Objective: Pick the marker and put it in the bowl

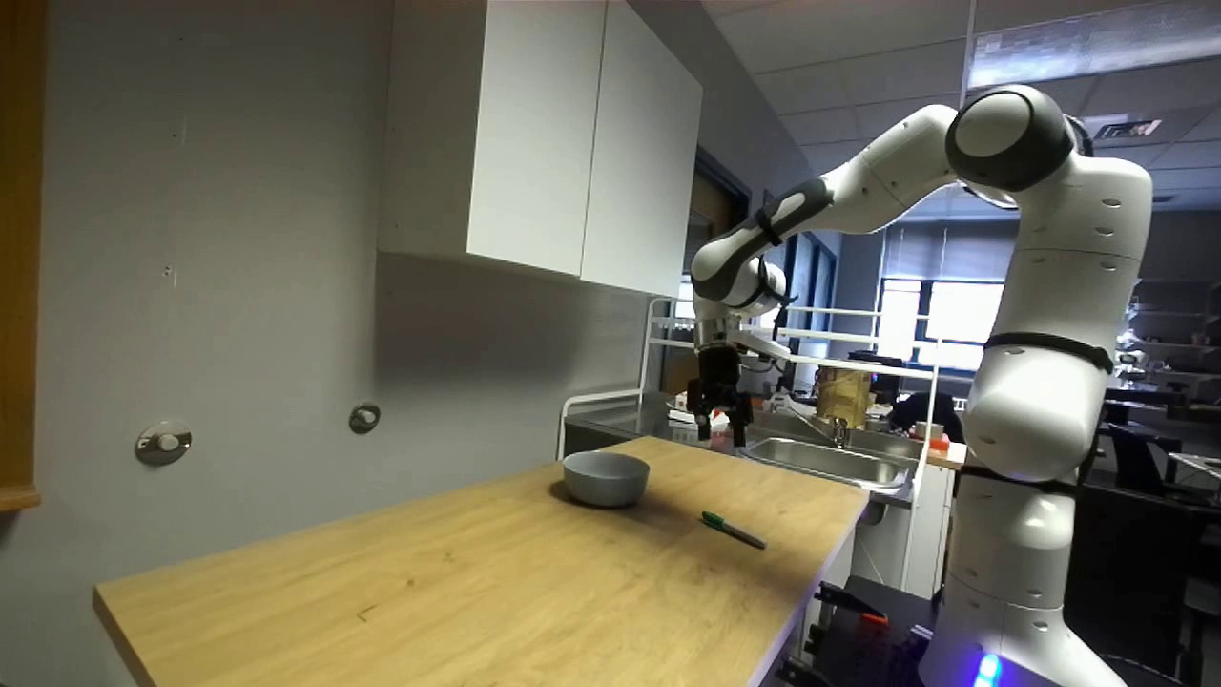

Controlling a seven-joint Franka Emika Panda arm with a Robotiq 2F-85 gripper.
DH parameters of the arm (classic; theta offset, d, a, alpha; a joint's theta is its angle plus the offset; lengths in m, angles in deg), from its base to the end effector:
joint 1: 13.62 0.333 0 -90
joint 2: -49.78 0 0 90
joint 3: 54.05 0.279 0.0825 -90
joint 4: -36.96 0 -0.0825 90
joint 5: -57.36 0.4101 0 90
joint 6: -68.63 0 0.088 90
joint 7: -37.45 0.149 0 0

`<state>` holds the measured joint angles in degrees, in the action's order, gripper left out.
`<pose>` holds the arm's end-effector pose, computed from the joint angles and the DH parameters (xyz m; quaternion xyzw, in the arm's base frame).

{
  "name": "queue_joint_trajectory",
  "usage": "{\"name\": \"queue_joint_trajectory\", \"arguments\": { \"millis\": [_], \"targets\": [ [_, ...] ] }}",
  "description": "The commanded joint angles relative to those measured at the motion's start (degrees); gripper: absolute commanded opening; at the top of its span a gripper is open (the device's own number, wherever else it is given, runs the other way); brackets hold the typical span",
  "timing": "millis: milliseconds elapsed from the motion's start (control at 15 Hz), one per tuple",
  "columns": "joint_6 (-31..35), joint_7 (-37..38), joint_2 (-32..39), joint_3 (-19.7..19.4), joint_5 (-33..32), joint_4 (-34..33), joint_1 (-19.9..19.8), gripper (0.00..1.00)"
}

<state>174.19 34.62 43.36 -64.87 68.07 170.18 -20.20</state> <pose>0.4440 -0.1138 0.2704 -0.9647 0.1624 0.1656 0.1249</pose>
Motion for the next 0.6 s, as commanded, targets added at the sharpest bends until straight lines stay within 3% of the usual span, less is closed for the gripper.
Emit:
{"name": "queue_joint_trajectory", "arguments": {
  "millis": [0,533],
  "targets": [
    [2.0,3.7,6.1,-0.1,1.3,-2.7,-1.9,1.0],
    [-0.5,2.0,14.7,-0.4,1.5,-4.8,-4.5,1.0]
  ]
}}
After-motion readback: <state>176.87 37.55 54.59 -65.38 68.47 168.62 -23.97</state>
